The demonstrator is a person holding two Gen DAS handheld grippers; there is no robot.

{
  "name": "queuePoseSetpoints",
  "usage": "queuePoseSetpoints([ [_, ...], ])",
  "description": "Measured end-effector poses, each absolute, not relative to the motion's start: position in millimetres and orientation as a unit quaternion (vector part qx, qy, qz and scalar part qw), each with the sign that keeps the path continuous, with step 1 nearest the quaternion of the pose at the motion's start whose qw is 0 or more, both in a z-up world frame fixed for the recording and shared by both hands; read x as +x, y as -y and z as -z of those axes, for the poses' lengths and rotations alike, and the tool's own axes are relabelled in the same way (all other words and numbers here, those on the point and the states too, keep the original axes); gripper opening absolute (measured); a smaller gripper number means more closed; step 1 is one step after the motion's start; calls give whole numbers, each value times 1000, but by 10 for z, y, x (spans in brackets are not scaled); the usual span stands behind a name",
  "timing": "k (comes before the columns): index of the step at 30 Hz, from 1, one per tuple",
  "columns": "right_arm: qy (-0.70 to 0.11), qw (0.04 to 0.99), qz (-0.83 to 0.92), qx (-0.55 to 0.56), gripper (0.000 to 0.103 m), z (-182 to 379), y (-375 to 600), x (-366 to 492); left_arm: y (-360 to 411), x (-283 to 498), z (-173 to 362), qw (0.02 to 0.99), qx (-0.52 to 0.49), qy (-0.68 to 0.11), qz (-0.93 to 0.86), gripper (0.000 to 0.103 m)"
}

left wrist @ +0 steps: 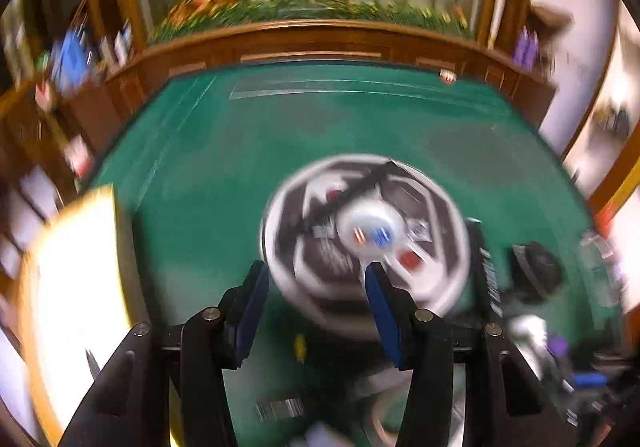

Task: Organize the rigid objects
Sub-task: 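Grasp a black marker from the pile with the left tool, then carry both black markers over the tray with both tools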

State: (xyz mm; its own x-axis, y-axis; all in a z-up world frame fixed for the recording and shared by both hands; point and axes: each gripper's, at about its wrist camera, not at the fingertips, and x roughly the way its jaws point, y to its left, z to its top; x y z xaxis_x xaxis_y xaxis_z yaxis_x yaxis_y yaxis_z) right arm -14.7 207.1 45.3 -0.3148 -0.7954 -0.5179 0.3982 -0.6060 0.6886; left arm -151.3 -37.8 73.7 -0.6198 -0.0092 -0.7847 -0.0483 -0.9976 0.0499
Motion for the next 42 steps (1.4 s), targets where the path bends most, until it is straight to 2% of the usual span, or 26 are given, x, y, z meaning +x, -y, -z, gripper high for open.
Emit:
queuePoseSetpoints([
  [4, 236, 383, 770, 452, 15, -393, -2092, -185, 235, -2040, -537, 17, -465, -90, -881, 53],
  [11, 236, 379, 768, 459, 15, -332, -2115, -236, 238, -2427, -319, 35, -488, -91, -867, 51],
  [12, 238, 380, 766, 460, 15, -324, -2112, -234, 223, -2445, -289, 44, -490, -89, -866, 42],
  [13, 239, 380, 765, 461, 15, -317, -2112, -237, 214, -2462, -276, 49, -491, -85, -866, 39],
  [15, 240, 378, 764, 464, 15, -299, -2120, -244, 200, -2495, -306, 52, -494, -68, -865, 18],
  [16, 240, 375, 765, 465, 15, -292, -2126, -246, 185, -2506, -318, 42, -497, -68, -864, 15],
  [19, 239, 374, 766, 466, 15, -289, -2136, -235, 121, -2436, -330, 19, -498, -74, -864, 14],
  [23, 236, 372, 772, 458, 15, -323, -2155, -212, 93, -2257, -363, 22, -494, -43, -868, 14],
  [30, 233, 370, 778, 450, 15, -350, -2170, -168, 196, -1617, -761, 53, -440, 20, -896, 14],
  [36, 232, 370, 781, 447, 15, -345, -2170, -145, 272, -951, -867, 74, -404, 88, -908, 14],
  [42, 234, 377, 778, 445, 15, -340, -2160, -157, 400, -443, -886, 72, -375, 120, -917, 14],
])
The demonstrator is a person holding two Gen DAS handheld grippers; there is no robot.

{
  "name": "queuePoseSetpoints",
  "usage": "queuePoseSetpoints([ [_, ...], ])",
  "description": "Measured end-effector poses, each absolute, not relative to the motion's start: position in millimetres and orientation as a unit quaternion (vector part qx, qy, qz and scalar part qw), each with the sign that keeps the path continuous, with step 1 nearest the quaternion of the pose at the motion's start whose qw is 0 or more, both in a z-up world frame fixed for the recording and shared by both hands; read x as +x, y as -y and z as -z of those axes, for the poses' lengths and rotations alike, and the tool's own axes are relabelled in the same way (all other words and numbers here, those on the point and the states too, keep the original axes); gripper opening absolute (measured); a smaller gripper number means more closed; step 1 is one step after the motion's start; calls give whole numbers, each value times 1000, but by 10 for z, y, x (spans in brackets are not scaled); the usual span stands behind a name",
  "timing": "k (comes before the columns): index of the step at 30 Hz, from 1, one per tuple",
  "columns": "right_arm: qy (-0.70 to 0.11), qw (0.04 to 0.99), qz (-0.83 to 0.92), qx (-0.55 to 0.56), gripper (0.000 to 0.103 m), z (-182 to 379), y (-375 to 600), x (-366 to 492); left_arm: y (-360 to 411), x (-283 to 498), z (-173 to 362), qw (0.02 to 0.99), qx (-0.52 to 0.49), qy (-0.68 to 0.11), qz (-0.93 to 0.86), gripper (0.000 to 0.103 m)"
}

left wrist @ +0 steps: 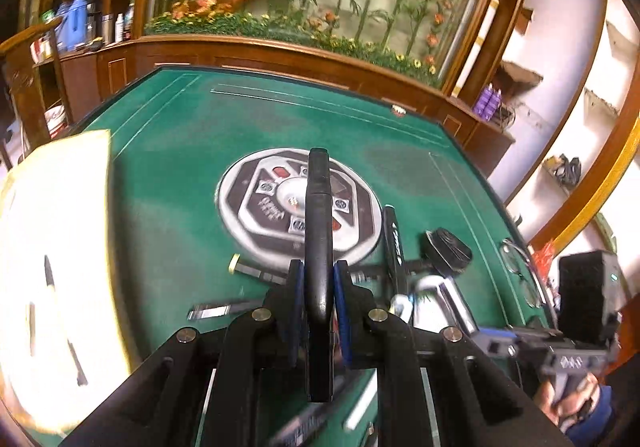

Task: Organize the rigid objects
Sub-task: 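Carry both black markers over the tray with both tools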

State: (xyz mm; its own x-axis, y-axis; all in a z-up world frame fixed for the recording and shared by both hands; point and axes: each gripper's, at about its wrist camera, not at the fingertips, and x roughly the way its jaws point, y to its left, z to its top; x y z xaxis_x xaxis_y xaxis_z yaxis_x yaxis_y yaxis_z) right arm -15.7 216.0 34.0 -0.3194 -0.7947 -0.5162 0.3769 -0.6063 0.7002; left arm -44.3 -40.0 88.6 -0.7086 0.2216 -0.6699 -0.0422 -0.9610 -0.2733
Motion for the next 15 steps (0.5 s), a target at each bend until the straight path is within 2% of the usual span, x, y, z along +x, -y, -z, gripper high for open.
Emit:
queuePoseSetpoints([
  [15, 221, 413, 778, 418, 15, -535, -1773, -24, 957, 227, -969, 40, -321, 166, -931, 14],
])
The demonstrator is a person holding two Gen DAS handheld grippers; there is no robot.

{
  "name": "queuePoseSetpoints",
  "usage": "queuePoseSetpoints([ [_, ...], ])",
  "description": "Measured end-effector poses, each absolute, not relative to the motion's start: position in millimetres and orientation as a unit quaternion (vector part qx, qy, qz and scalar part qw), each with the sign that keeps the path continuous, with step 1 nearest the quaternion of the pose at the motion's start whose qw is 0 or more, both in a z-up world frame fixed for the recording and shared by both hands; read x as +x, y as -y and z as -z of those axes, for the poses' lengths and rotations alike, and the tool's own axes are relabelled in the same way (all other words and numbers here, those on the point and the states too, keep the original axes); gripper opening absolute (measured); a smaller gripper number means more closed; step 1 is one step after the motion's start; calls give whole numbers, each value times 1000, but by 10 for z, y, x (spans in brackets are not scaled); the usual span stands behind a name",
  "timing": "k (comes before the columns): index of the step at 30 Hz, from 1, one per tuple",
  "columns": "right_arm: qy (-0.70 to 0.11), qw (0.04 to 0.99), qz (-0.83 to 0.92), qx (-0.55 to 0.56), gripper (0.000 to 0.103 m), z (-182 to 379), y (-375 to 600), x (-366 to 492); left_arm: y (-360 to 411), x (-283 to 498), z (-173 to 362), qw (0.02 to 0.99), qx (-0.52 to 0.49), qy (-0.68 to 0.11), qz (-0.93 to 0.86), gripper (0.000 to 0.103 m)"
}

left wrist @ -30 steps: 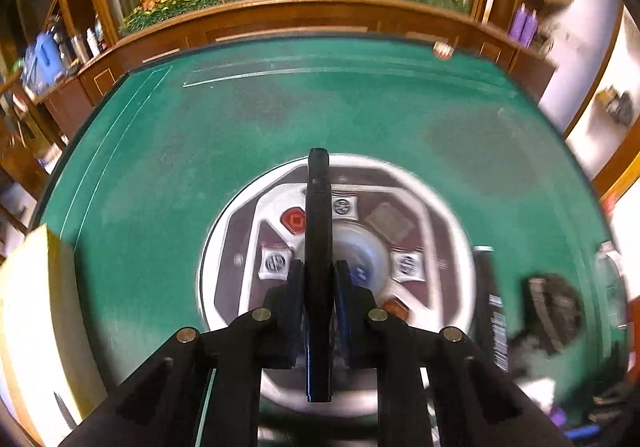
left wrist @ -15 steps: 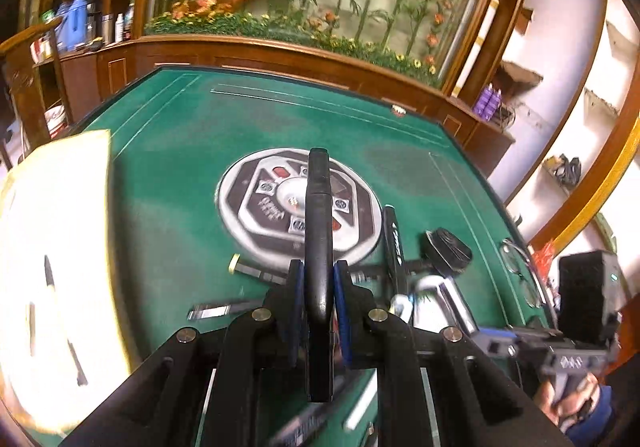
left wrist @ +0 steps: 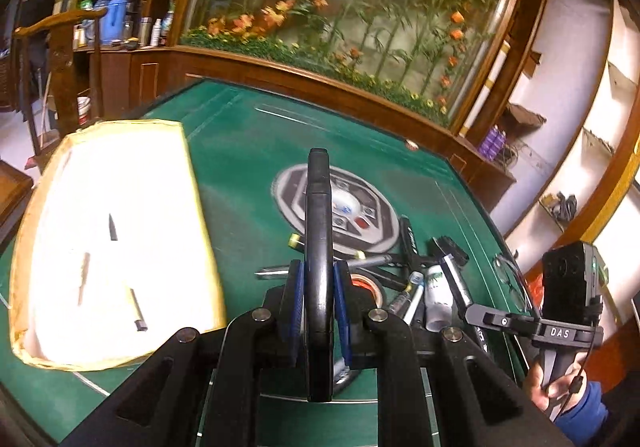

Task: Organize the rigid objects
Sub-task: 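Carry both black markers over the tray with both tools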

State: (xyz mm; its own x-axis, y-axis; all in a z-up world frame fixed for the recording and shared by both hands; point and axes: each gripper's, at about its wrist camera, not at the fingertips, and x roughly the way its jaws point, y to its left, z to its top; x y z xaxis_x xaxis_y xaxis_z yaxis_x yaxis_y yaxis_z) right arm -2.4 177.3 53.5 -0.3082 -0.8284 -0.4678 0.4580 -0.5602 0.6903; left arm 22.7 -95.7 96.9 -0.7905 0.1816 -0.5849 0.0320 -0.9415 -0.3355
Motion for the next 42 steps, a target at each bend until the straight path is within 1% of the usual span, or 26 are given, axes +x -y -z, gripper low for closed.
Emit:
queuePoseSetpoints([
  [5, 220, 447, 757, 423, 15, -625, -1264, -2, 1264, 405, -1018, 4, -301, 175, -937, 14],
  [12, 177, 497, 736, 424, 15, -917, -313, -5, 1691, 501, -963, -35, -285, 216, -933, 14],
  [15, 154, 503, 741, 418, 15, -1052, 61, -46, 1854, 490, -912, -46, -282, 230, -930, 14],
  [21, 142, 502, 741, 423, 15, -1156, 627, -222, 2082, 392, -765, -64, -288, 254, -921, 14],
  [27, 140, 482, 742, 444, 15, -1009, 1008, -483, 2233, 332, -592, -75, -299, 276, -910, 14],
  [31, 129, 453, 755, 457, 15, -874, 1182, -628, 2308, 292, -512, -93, -309, 290, -901, 14],
  [33, 111, 434, 765, 463, 15, -811, 1258, -679, 2330, 292, -476, -98, -313, 296, -897, 14],
  [42, 52, 412, 785, 459, 15, -566, 1376, -562, 2255, 303, -336, -139, -327, 271, -895, 14],
])
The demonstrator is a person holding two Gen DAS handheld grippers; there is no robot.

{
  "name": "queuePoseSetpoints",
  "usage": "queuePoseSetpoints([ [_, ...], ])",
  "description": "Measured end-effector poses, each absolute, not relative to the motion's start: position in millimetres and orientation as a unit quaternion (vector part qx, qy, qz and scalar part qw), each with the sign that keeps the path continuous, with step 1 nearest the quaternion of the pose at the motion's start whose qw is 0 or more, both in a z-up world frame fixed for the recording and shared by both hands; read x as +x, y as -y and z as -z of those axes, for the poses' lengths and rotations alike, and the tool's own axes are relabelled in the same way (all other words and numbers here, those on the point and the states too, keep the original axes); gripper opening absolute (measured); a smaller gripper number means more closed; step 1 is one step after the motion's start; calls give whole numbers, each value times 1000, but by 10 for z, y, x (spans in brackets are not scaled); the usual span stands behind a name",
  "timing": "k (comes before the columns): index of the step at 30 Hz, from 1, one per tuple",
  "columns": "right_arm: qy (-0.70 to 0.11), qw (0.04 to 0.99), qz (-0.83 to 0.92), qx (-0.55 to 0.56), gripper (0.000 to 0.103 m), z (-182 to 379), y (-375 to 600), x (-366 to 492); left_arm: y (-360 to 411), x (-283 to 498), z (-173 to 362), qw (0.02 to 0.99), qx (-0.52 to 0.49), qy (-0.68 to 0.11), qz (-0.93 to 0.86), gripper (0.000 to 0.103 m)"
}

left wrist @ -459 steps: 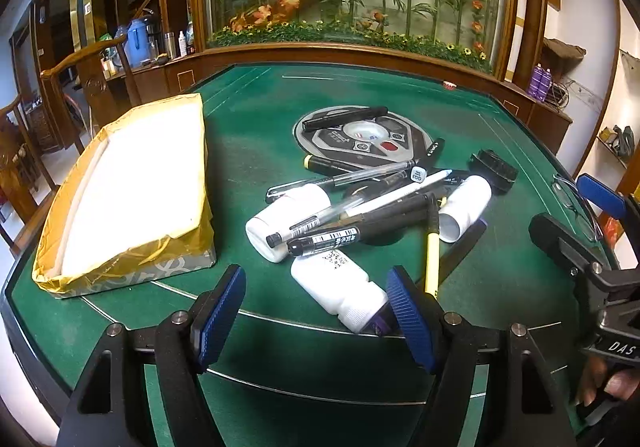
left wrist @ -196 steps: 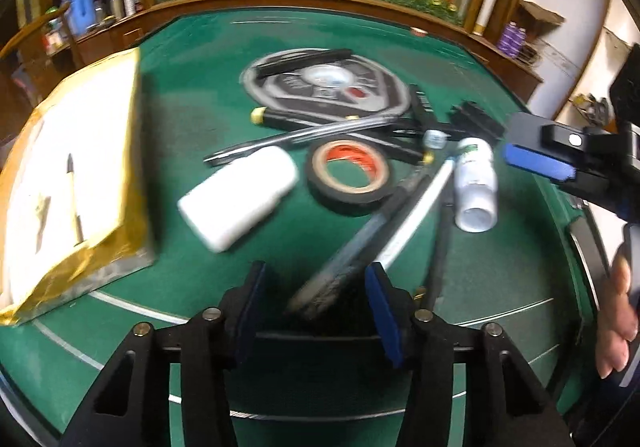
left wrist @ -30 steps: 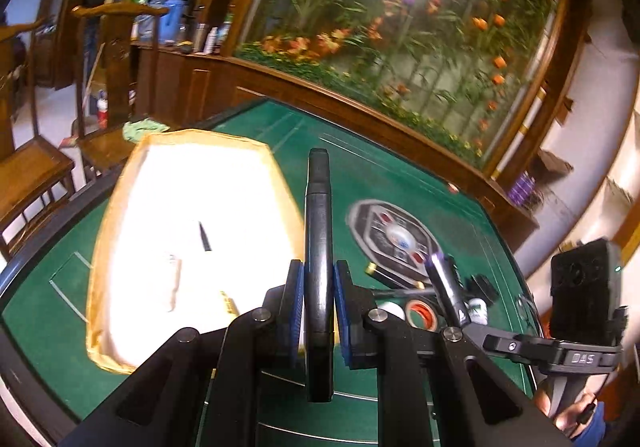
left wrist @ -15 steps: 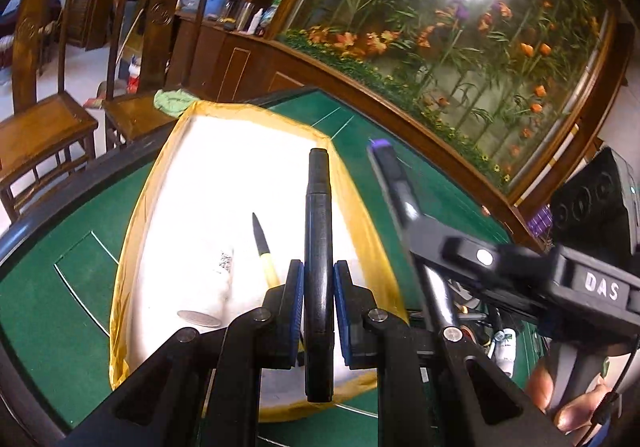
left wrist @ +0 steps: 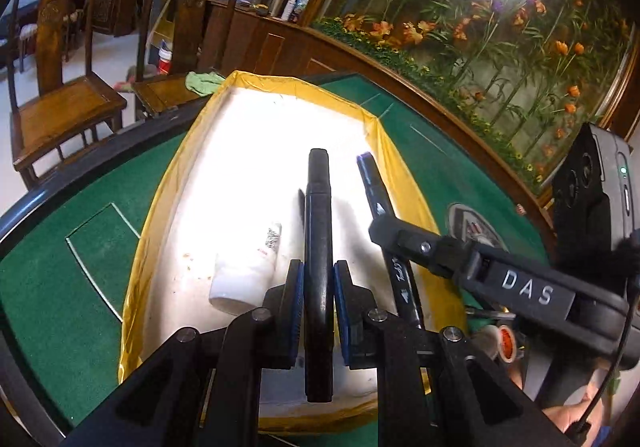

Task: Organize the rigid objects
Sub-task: 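Carry both black markers over the tray with both tools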

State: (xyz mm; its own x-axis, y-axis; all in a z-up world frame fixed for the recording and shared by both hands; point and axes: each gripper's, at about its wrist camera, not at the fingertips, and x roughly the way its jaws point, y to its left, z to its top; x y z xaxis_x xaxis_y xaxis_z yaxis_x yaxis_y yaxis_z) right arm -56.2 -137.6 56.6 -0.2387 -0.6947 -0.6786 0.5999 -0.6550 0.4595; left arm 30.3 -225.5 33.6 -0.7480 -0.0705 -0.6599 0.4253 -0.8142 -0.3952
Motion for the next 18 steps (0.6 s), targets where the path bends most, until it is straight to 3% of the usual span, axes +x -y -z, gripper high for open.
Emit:
queuePoseSetpoints([
  [8, -1, 396, 813, 426, 15, -508, 1405, -449, 2081, 339, -443, 186, 301, -219, 909, 14],
  [18, 1, 404, 811, 422, 15, -522, 1393, -461, 2087, 366, -448, 212, 298, -203, 908, 14],
])
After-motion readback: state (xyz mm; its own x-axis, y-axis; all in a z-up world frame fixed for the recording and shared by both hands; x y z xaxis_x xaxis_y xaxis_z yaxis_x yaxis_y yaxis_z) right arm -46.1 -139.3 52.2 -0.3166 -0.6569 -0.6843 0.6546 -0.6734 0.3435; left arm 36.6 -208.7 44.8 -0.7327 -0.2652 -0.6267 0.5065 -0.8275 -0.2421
